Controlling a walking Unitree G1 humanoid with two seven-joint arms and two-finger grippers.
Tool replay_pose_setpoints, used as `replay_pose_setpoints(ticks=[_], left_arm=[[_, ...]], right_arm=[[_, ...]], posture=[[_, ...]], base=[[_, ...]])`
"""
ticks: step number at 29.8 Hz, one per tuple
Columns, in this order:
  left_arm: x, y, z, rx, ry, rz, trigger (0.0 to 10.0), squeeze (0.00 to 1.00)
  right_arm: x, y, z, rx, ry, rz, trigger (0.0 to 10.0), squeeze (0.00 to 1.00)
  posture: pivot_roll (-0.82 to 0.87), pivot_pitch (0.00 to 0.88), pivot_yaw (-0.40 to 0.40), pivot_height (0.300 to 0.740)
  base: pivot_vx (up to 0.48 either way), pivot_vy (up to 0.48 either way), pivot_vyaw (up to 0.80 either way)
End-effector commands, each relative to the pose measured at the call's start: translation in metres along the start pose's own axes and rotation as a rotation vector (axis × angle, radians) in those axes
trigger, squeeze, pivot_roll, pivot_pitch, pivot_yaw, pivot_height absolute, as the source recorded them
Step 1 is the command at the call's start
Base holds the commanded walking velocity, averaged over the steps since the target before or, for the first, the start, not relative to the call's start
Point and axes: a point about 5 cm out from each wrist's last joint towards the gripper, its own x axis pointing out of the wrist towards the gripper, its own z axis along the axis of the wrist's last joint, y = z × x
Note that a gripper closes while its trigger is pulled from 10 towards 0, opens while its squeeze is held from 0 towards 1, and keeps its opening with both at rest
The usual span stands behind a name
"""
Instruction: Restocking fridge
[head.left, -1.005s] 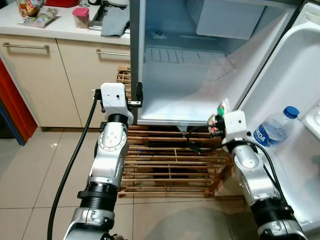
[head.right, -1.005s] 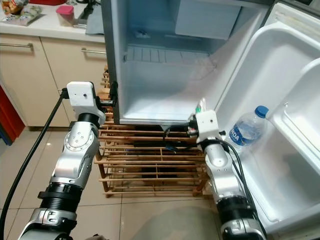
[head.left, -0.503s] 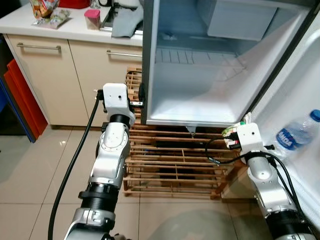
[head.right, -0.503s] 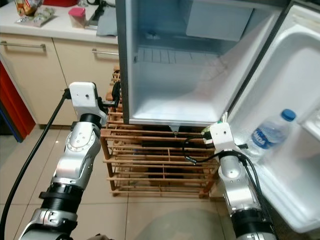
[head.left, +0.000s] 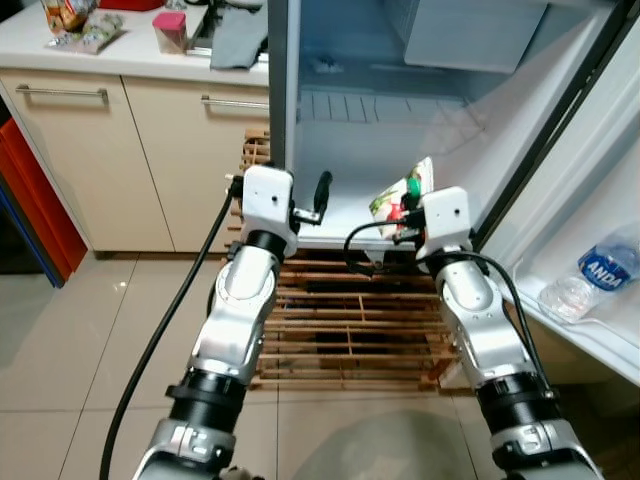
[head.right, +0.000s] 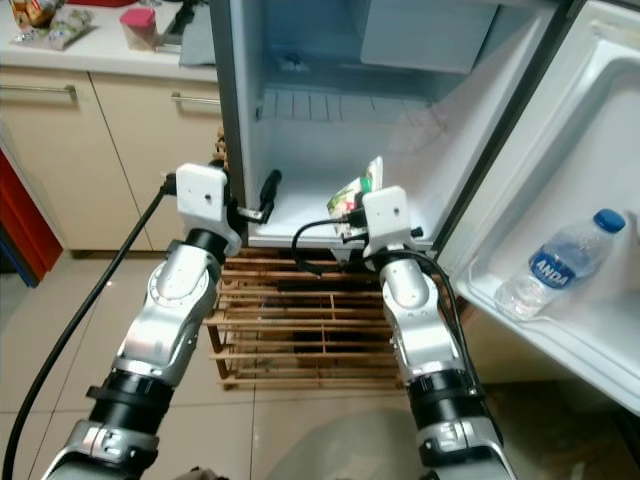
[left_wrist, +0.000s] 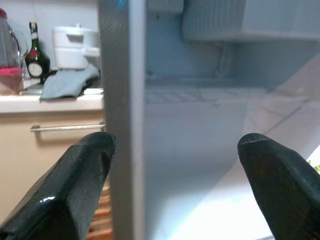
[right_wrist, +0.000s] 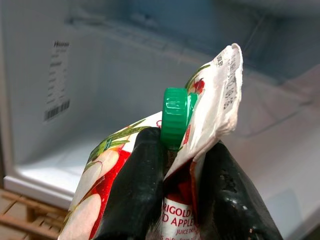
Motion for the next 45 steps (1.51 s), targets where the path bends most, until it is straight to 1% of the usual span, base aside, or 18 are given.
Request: replay_pose_setpoints(ticks=[1, 5, 11, 13, 14, 17, 23, 26, 30, 32, 35, 36, 37, 38, 39, 42, 43, 45], left_arm=[[-0.002, -0.005, -0.004, 0.017, 0.026, -0.031, 10.0, 0.0], [-0.003, -0.004, -0.003, 0.028, 0.027, -0.038, 10.0, 0.0], [-0.003, -0.002, 0.001, 0.021, 0.011, -0.037, 10.0, 0.0], [-0.003, 0.0, 0.003, 0.012, -0.004, -0.026, 10.0, 0.0], [-0.003, 0.001, 0.005, -0.012, -0.016, -0.016, 10.0, 0.0], [-0.003, 0.001, 0.006, -0.012, -0.019, -0.015, 10.0, 0.0], [-0.004, 0.0, 0.006, -0.007, -0.022, -0.017, 10.0, 0.0], [-0.005, -0.001, 0.005, -0.006, -0.019, -0.018, 10.0, 0.0], [-0.008, -0.001, 0.005, -0.007, -0.019, -0.024, 10.0, 0.0], [-0.012, -0.001, 0.006, -0.01, -0.023, -0.035, 10.0, 0.0], [-0.017, -0.007, 0.008, -0.029, -0.031, -0.109, 10.0, 0.0], [-0.02, -0.017, 0.006, -0.017, -0.011, -0.208, 10.0, 0.0], [-0.023, -0.023, 0.004, -0.009, 0.006, -0.278, 10.0, 0.0], [-0.029, -0.03, -0.004, 0.03, 0.066, -0.37, 10.0, 0.0], [-0.029, -0.03, -0.004, 0.03, 0.066, -0.37, 10.0, 0.0], [-0.037, -0.031, -0.011, 0.059, 0.106, -0.409, 10.0, 0.0], [-0.042, -0.031, -0.013, 0.068, 0.119, -0.422, 10.0, 0.0], [-0.051, -0.031, -0.016, 0.075, 0.14, -0.437, 10.0, 0.0]], right_arm=[[0.005, -0.005, 0.003, 0.018, -0.006, -0.014, 0.0, 0.15], [0.013, -0.001, 0.005, 0.017, -0.01, -0.013, 0.0, 0.16], [0.027, 0.011, 0.018, -0.009, -0.039, 0.015, 0.0, 0.18], [0.03, 0.013, 0.021, -0.011, -0.051, 0.02, 0.0, 0.18], [0.034, 0.015, 0.025, -0.02, -0.065, 0.025, 0.0, 0.17], [0.036, 0.015, 0.027, -0.021, -0.07, 0.026, 0.0, 0.16], [0.05, 0.018, 0.046, -0.024, -0.122, 0.041, 0.0, 0.15], [0.054, 0.016, 0.052, -0.042, -0.135, 0.031, 0.0, 0.15], [0.059, 0.012, 0.062, -0.104, -0.174, -0.019, 0.0, 0.15], [0.062, 0.011, 0.072, -0.119, -0.21, -0.046, 0.0, 0.15], [0.066, 0.015, 0.08, -0.11, -0.236, -0.038, 0.0, 0.15], [0.068, 0.018, 0.084, -0.107, -0.245, -0.032, 0.0, 0.15], [0.069, 0.019, 0.086, -0.106, -0.251, -0.028, 0.0, 0.15], [0.074, 0.023, 0.092, -0.104, -0.251, -0.023, 0.0, 0.15], [0.074, 0.023, 0.092, -0.104, -0.251, -0.023, 0.0, 0.15], [0.079, 0.026, 0.1, -0.129, -0.251, -0.032, 0.0, 0.15], [0.081, 0.027, 0.103, -0.14, -0.246, -0.044, 0.0, 0.0], [0.084, 0.028, 0.105, -0.156, -0.231, -0.056, 0.0, 0.0]], posture=[[-0.04, 0.0, -0.052, 0.74], [-0.03, 0.0, -0.048, 0.74], [-0.03, 0.0, -0.048, 0.74], [-0.03, 0.0, -0.049, 0.74], [-0.03, 0.0, -0.05, 0.74], [-0.03, 0.0, -0.051, 0.74], [-0.02, 0.0, -0.063, 0.74], [-0.01, 0.0, -0.067, 0.74], [0.01, 0.0, -0.075, 0.74], [0.02, 0.0, -0.083, 0.74], [0.04, 0.0, -0.089, 0.74], [0.04, 0.0, -0.093, 0.74], [0.04, 0.0, -0.093, 0.74], [0.06, 0.0, -0.101, 0.74], [0.06, 0.0, -0.101, 0.74], [0.08, 0.0, -0.113, 0.74], [0.09, 0.0, -0.119, 0.74], [0.11, 0.0, -0.126, 0.74]], base=[[0.0, 0.0, 0.0], [0.226, -0.278, 0.0], [0.295, -0.375, 0.77], [0.304, -0.368, 0.79], [0.364, 0.0, 0.79], [0.121, 0.0, 0.61], [0.0, 0.0, 0.0], [0.0, 0.0, 0.0], [0.0, 0.0, 0.0], [0.0, 0.0, 0.0], [0.0, 0.0, 0.0], [0.0, 0.0, 0.0], [0.0, 0.0, 0.0], [0.0, 0.0, 0.0], [0.0, 0.0, 0.0], [0.0, 0.0, 0.0], [0.0, 0.0, 0.0], [0.0, 0.0, 0.0]])
